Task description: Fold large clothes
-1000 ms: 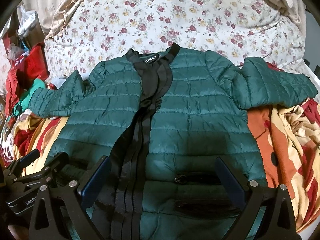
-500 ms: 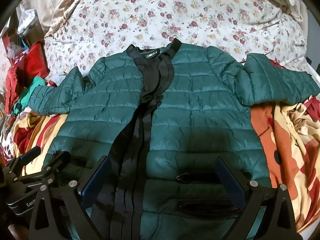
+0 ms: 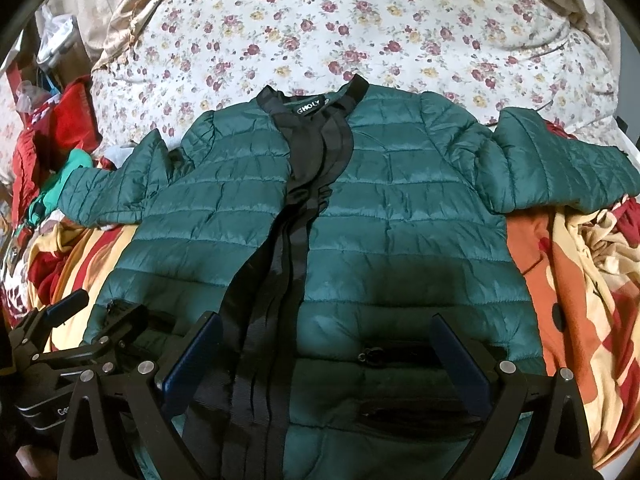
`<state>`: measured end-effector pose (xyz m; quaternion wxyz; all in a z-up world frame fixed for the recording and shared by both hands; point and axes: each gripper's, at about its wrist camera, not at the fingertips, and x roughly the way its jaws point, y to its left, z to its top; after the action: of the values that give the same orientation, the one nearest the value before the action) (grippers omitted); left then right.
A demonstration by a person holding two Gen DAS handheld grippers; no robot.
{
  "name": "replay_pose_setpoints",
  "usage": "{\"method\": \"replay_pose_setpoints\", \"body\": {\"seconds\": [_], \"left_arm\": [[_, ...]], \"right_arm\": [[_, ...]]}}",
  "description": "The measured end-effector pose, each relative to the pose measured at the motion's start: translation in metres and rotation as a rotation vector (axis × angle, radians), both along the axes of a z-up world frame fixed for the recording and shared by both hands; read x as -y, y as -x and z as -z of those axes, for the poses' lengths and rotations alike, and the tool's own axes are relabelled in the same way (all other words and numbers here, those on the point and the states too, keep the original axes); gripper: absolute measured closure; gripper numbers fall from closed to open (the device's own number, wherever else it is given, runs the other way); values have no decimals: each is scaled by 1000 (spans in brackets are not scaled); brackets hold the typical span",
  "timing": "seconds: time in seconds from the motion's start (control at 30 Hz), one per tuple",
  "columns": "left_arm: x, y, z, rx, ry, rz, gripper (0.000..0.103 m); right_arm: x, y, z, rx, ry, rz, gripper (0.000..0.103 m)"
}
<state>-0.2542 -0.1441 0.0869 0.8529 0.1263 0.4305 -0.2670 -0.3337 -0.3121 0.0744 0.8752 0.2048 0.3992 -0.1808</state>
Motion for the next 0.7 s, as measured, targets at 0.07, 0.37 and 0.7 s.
{"method": "replay_pose_setpoints", "body": {"seconds": [0.07,0.37,0.7], "left_arm": [[1,-1,3,-16,-11,6,10],[0,-6,6,-23,-21,-11,14],[-3,-13,-4,20,5,-30,14]], "right_arm": [[0,0,0,1,-3,0,1],[0,-5,2,-3,7,-1,1],[3,-12,2,11,-9,-14,1]]}}
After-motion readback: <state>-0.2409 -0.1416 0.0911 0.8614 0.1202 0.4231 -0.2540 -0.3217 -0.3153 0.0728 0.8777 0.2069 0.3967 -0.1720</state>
